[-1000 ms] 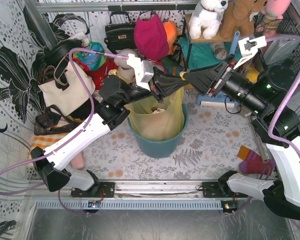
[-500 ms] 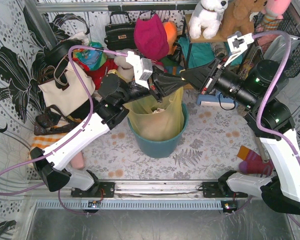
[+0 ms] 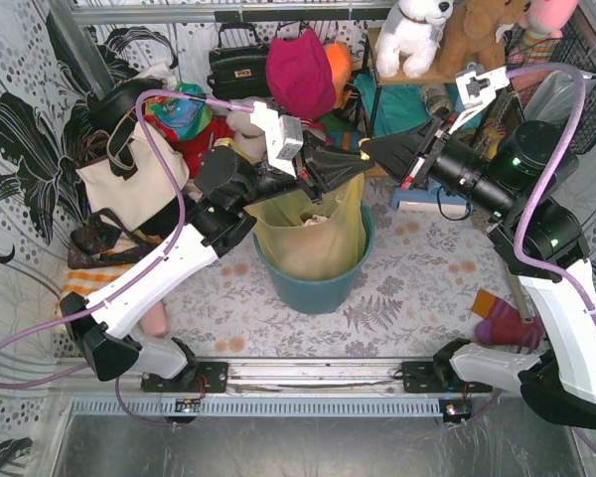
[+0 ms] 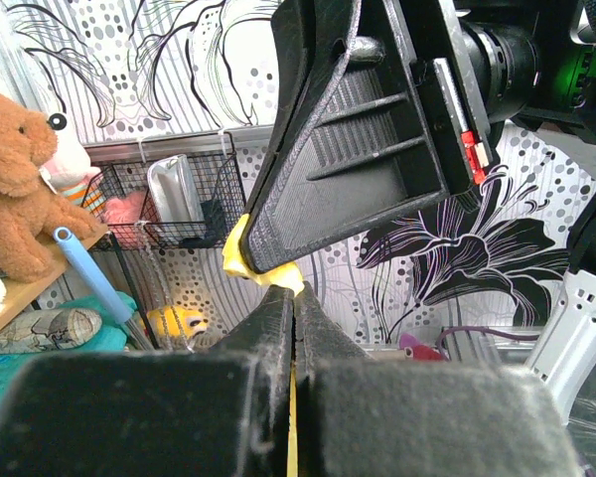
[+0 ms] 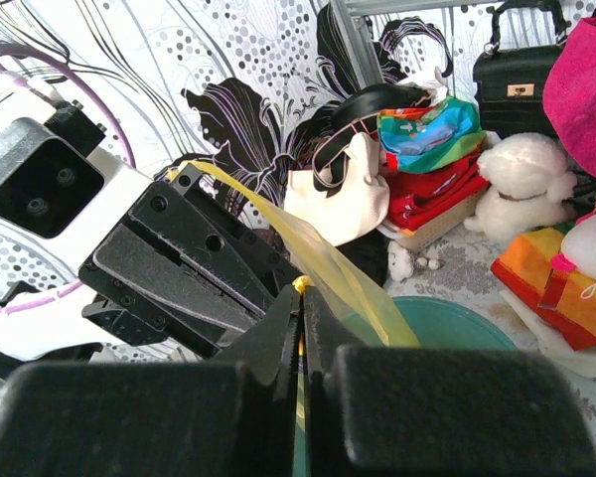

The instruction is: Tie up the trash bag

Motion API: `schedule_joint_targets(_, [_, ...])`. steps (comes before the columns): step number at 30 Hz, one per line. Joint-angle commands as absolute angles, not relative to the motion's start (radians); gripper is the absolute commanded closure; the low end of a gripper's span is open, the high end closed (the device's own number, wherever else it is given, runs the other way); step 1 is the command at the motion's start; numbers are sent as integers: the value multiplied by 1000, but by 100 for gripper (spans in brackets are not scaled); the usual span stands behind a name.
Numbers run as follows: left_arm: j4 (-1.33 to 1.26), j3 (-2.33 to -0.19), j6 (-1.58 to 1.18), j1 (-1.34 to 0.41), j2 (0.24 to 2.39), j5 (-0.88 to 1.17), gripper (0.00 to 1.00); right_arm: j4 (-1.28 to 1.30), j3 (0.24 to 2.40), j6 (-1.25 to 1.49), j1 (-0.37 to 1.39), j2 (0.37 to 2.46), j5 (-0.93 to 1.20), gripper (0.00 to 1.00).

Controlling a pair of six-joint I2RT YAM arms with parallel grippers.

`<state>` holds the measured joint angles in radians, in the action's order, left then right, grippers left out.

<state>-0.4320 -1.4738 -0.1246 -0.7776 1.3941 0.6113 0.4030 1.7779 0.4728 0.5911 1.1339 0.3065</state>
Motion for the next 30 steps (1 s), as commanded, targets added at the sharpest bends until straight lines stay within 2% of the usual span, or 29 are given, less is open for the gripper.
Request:
schedule_joint_targets(1, [-444, -1503, -128, -770, 1397, 638, 100, 345, 1799, 454, 592, 1109, 283, 100])
schedule_joint_targets(13, [-389, -1523, -107, -770, 1413, 622, 99, 333, 1797, 448, 593, 1111, 304, 100])
schedule_joint_targets(16, [-392, -1526, -112, -770, 1411, 597, 75, 331, 1788, 448, 592, 1110, 308, 100])
schedule_joint_targets(18, [-397, -1531, -111, -770, 1414, 596, 64, 330, 1782, 446, 593, 1108, 310, 100])
schedule_joint_targets(22, [-381, -1555, -102, -769, 1424, 577, 59, 330, 1774, 450, 592, 1109, 324, 100])
schedule_joint_targets(30, [-390, -1570, -107, -769, 1423, 520, 59, 334, 1757, 448, 593, 1107, 334, 100])
